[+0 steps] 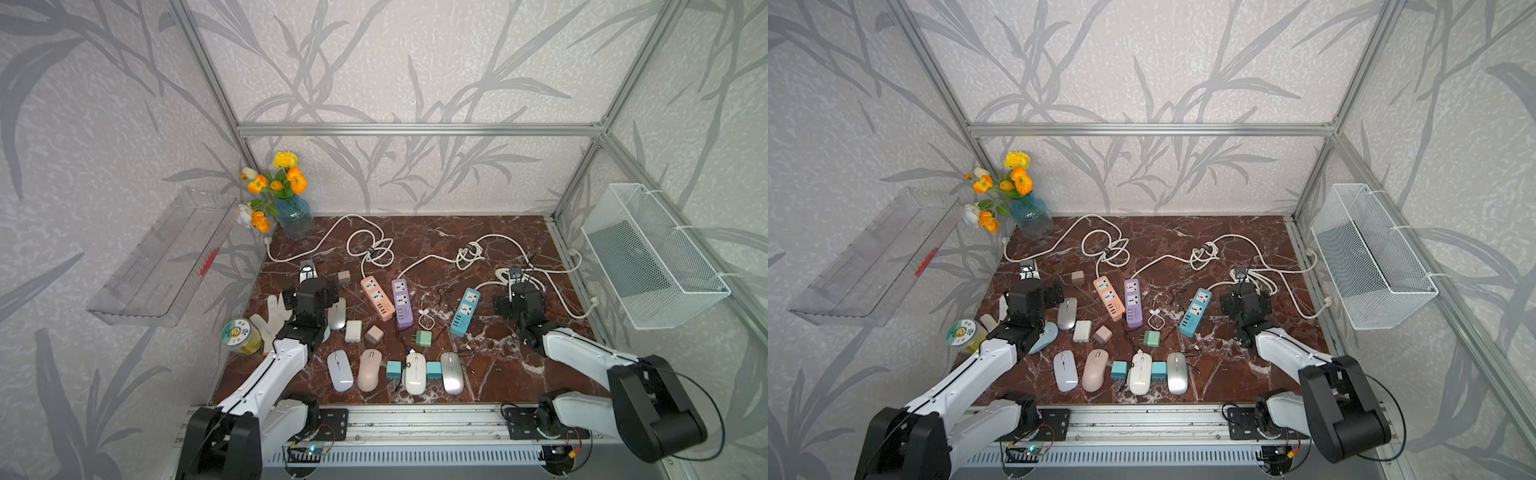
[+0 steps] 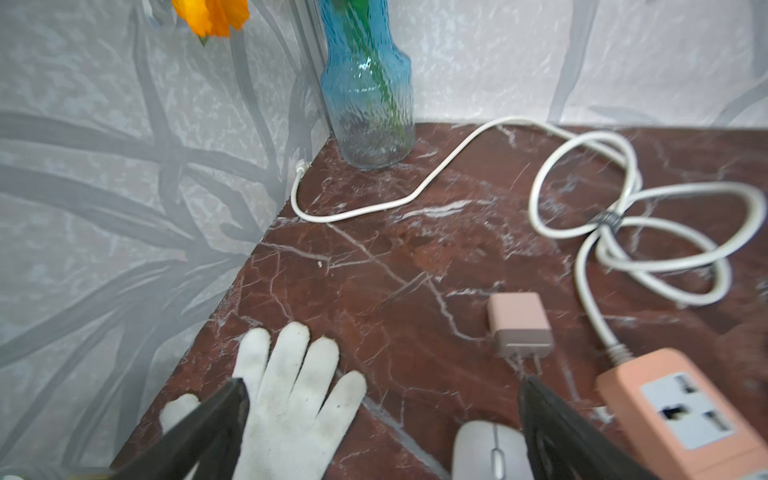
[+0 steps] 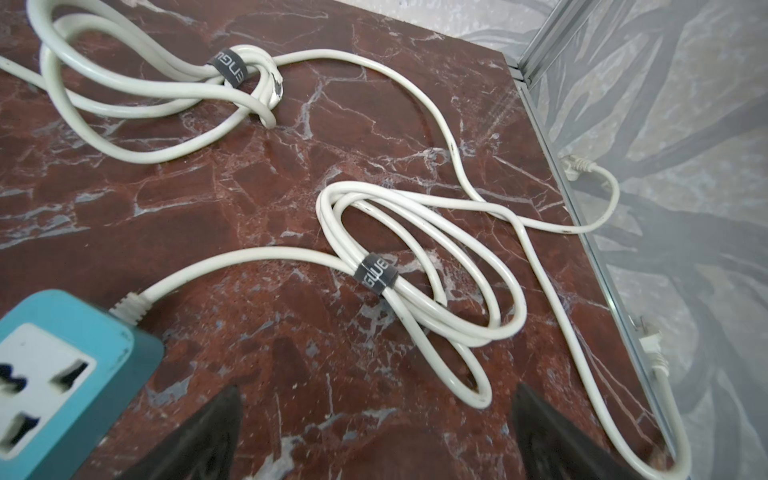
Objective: Unplug the wireless mouse
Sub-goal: Reset both arms
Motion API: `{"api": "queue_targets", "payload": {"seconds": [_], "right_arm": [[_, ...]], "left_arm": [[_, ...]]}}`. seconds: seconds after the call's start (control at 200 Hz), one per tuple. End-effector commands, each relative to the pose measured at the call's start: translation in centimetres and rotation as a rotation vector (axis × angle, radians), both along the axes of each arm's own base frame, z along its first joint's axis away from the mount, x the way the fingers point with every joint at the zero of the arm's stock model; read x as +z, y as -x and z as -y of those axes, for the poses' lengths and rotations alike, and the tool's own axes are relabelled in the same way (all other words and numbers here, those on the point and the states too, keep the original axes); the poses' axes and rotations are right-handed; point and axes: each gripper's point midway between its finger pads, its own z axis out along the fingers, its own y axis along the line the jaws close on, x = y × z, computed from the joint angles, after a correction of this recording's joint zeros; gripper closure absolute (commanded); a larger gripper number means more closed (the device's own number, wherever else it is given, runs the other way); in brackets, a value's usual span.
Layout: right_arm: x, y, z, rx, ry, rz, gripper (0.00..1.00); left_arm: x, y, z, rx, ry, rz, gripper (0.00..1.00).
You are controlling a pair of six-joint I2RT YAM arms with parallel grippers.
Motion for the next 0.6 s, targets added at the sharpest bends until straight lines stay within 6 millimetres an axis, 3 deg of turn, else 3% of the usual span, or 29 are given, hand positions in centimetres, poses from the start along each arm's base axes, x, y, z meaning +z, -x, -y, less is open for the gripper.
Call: {"api": "queue_targets", "payload": {"seconds": [0.0, 0.16, 0.23, 0.295, 0.355, 0.4, 0.49, 0.595], "right_arm": [[3.1, -2.9, -1.8, 0.125, -0.034, 0.158, 0.01], [2.9, -4.1, -2.0, 0.196, -0.119, 0.235, 0.01], [1.1, -4.1, -1.4, 0.175, -0.136, 0.242, 0.01], [1.5, -4.7, -1.3, 0.178, -0.139, 0.312, 0.00], [1.2, -4.8, -1.5, 0.179, -0.145, 0.240, 0.01], [0.7, -5.1, -1.6, 0.182, -0.141, 0.166, 0.01], [0.9, -5.2, -1.4, 0.180, -0.148, 0.231, 0.01], [0.9, -5.1, -1.4, 0.180, -0.148, 0.234, 0.01]], "left_arm": [[0.1, -0.6, -0.7, 0.005, -0.024, 0.121, 0.00], [-0.5, -4.1, 0.2, -0.105, 0.021, 0.175, 0.00], [-2.0, -5.5, 0.0, -0.128, 0.091, 0.164, 0.00], [-3.3, -7.0, 0.2, -0.159, 0.079, 0.188, 0.00], [-4.6, -6.5, -0.8, -0.083, 0.121, 0.064, 0.00], [-3.5, -6.9, -1.2, -0.073, 0.114, 0.142, 0.00], [-4.4, -6.5, -1.2, -0.068, 0.115, 0.086, 0.00], [-4.0, -6.8, -1.0, -0.083, 0.110, 0.108, 0.00]]}}
